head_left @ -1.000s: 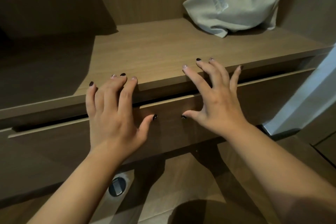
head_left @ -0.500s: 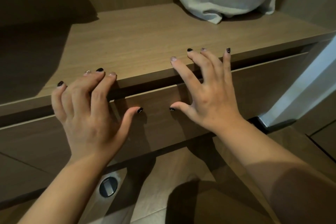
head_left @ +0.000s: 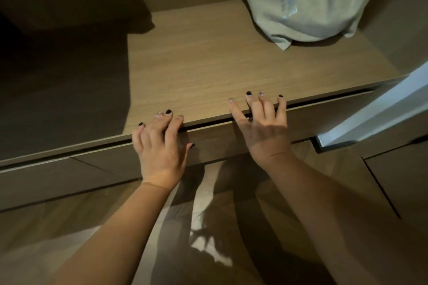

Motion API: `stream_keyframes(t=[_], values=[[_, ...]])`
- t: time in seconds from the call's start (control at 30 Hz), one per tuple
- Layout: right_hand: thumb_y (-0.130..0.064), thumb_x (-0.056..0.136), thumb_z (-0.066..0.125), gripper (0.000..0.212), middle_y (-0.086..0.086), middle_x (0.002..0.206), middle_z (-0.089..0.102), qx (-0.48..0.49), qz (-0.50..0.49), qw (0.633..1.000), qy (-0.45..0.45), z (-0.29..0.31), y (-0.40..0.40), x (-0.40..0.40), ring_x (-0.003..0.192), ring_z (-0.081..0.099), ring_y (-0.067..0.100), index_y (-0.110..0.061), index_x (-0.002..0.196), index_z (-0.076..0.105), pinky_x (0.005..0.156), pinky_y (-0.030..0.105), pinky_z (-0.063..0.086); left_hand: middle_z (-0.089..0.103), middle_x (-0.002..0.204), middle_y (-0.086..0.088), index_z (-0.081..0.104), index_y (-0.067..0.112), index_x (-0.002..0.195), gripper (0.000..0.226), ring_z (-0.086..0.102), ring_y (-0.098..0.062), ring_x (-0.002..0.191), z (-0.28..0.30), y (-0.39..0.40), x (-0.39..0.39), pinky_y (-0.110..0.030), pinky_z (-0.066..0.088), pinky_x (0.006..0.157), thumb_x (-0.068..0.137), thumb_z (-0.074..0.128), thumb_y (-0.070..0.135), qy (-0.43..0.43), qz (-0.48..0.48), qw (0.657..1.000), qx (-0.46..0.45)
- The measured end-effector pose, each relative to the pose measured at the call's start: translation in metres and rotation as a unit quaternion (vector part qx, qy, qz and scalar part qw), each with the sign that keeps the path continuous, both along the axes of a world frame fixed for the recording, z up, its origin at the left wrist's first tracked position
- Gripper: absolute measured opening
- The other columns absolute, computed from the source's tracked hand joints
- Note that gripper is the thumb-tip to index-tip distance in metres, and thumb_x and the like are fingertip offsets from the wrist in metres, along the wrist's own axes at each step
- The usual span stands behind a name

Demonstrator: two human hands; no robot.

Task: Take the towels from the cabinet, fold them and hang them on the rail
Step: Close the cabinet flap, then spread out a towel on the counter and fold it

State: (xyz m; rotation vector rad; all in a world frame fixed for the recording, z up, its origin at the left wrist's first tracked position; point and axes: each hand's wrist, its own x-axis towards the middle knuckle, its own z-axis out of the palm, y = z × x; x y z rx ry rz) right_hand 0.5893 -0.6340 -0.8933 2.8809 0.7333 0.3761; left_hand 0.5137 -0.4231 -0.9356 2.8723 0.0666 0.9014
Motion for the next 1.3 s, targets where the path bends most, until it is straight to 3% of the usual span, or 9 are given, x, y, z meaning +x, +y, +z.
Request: stream_keyframes(t=[0.07,0.13,0.27,0.4,0.63,0.9,1.07,1.17,1.3], values=[[-0.015,0.085,0.068,0.082,0.022,0.15,0.036,-0.047,-0.027,0.996,0.077,0.01,0.004,-0.003,0.138,0.036,0.041,-0.021,0.153,0.024,0.109,0.068,0.027,0.038,0.135,-0.013,0.041,0.012,0.138,0.091,0.04,-0.033,0.122,0.014,0.001,-0.008,-0.049,0.016,0.112,0.062,0.089,0.028,0.082,-0.008,0.997,0.005],[-0.02,0.071,0.08,0.094,0.023,0.144,0.04,-0.068,-0.046,0.99,0.111,0.026,0.008,-0.005,0.132,0.039,0.043,-0.018,0.149,0.027,0.104,0.068,0.034,0.037,0.141,-0.016,0.036,0.01,0.144,0.107,0.034,-0.034,0.129,0.036,0.001,-0.017,-0.05,0.014,0.113,0.053,0.089,0.027,0.188,-0.021,0.982,0.032],[-0.015,0.08,0.072,0.104,0.019,0.155,0.011,-0.128,-0.019,0.962,0.241,0.07,0.01,-0.011,0.143,0.015,0.043,-0.019,0.153,-0.001,0.115,0.058,0.022,0.003,0.162,-0.014,-0.004,0.011,0.156,0.119,-0.002,-0.031,0.149,0.096,0.0,-0.02,-0.046,-0.001,0.122,0.072,0.076,0.036,0.431,-0.054,0.898,0.073],[-0.021,0.087,0.066,0.098,0.014,0.16,0.005,-0.128,-0.028,0.93,0.344,0.116,0.017,-0.02,0.146,0.01,0.039,-0.014,0.155,-0.003,0.121,0.051,0.012,-0.007,0.164,-0.009,-0.012,0.011,0.155,0.119,-0.013,-0.03,0.15,0.15,0.0,-0.01,-0.044,-0.006,0.12,0.077,0.074,0.033,0.536,-0.085,0.837,0.066],[-0.021,0.093,0.061,0.084,0.01,0.164,0.007,-0.058,0.01,0.927,0.371,0.246,0.036,-0.046,0.15,0.007,0.033,-0.013,0.156,0.006,0.122,0.045,0.014,-0.014,0.163,-0.008,-0.011,0.015,0.156,0.103,-0.012,-0.031,0.151,0.286,0.004,-0.029,-0.045,0.006,0.124,0.09,0.061,0.047,0.485,-0.158,0.857,0.072],[-0.027,0.094,0.061,0.077,0.008,0.162,0.014,0.094,-0.017,0.935,0.342,0.427,0.065,-0.11,0.15,0.01,0.025,-0.016,0.155,0.015,0.119,0.036,0.02,-0.026,0.161,-0.005,-0.018,0.021,0.154,0.1,-0.032,-0.022,0.141,0.466,0.018,-0.099,-0.036,-0.012,0.111,0.093,0.058,0.045,0.425,-0.15,0.892,-0.044],[-0.024,0.09,0.067,0.079,0.007,0.163,0.018,0.114,0.001,0.94,0.321,0.506,0.09,-0.162,0.151,0.014,0.025,-0.016,0.155,0.022,0.119,0.035,0.019,-0.005,0.165,-0.008,0.0,0.018,0.156,0.099,-0.012,-0.026,0.151,0.548,0.052,-0.137,-0.035,-0.012,0.113,0.088,0.064,0.052,0.351,-0.167,0.918,-0.086],[-0.019,0.091,0.063,0.079,0.004,0.164,0.011,0.137,0.017,0.94,0.311,0.546,0.114,-0.184,0.152,0.006,0.021,-0.018,0.156,0.017,0.121,0.037,0.007,0.015,0.162,-0.017,0.021,0.007,0.155,0.096,0.007,-0.031,0.151,0.589,0.08,-0.155,-0.045,0.015,0.122,0.083,0.071,0.046,0.308,-0.174,0.934,-0.059],[-0.032,0.096,0.056,0.076,-0.007,0.164,0.001,0.151,0.036,0.942,0.296,0.587,0.141,-0.209,0.151,-0.003,0.012,-0.027,0.156,0.011,0.114,0.025,0.002,-0.018,0.163,0.001,-0.005,0.023,0.157,0.089,-0.021,-0.017,0.149,0.638,0.121,-0.175,-0.038,-0.001,0.124,0.093,0.055,0.042,0.322,-0.151,0.93,-0.088]])
